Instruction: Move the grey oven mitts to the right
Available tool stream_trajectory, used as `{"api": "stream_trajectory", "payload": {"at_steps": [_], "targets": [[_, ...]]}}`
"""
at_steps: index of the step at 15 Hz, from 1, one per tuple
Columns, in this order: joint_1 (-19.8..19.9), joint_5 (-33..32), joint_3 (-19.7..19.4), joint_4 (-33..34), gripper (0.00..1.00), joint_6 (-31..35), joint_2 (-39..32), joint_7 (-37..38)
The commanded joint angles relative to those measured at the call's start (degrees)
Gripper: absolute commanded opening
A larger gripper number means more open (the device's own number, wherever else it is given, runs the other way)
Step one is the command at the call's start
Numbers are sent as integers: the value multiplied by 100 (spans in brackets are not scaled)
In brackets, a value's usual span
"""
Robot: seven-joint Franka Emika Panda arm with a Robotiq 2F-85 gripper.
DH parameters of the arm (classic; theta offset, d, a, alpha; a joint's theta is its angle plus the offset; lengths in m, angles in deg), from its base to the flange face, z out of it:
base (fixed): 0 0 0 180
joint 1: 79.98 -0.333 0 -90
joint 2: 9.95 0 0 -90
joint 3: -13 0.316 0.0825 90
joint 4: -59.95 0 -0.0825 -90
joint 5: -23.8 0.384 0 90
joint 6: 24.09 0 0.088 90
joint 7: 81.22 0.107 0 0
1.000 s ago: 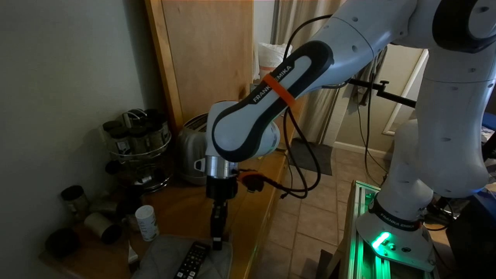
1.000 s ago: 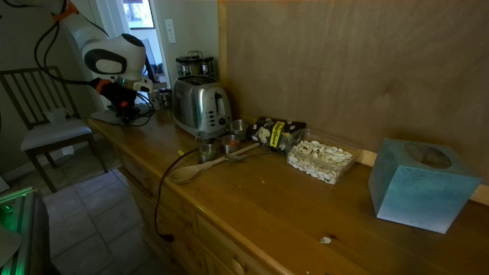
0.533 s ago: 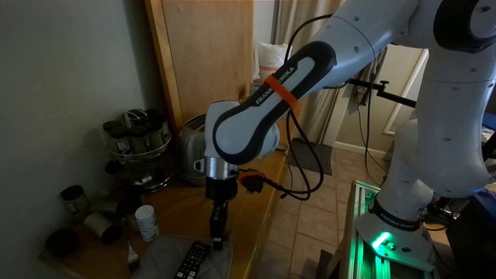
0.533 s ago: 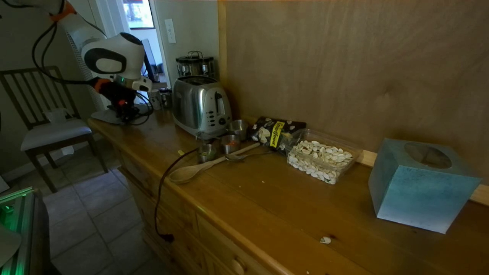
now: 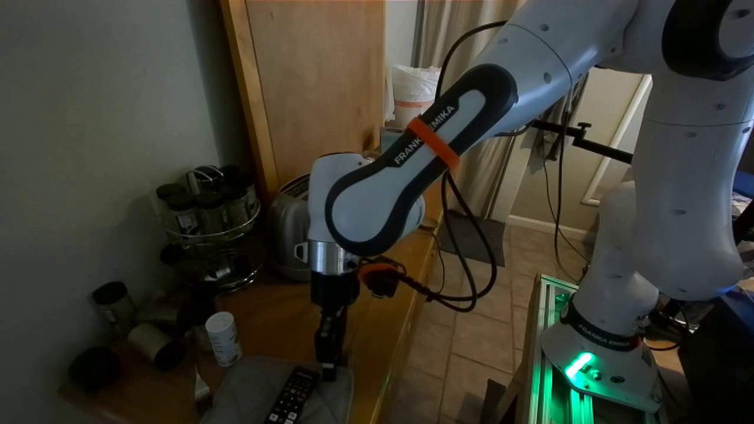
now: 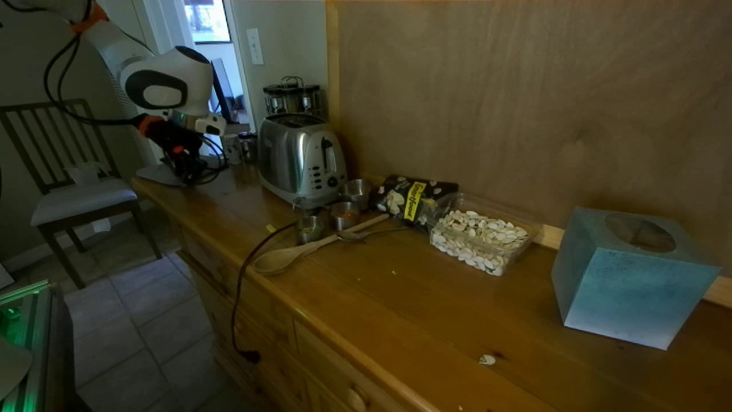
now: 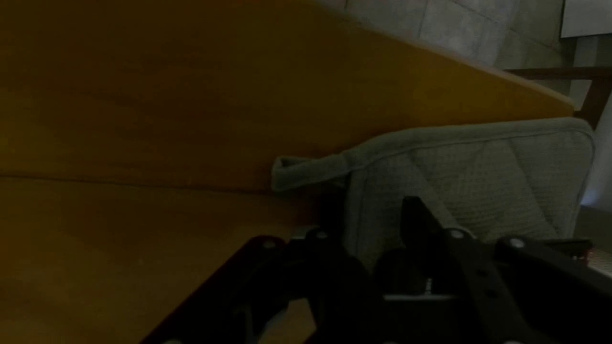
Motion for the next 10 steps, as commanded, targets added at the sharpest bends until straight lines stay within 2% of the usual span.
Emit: {"api": "stream_trajectory", "payload": {"at_steps": [1, 4, 5, 9, 10], "targets": [[-39, -233, 64, -4, 35, 196, -30, 391], [-44, -290, 76, -10, 32, 227, -21, 507], [-43, -309, 80, -16, 28, 245, -18, 534], [-42, -409, 85, -36, 1, 285, -3, 665], [-39, -438, 86, -39, 0, 286, 2, 694]]}}
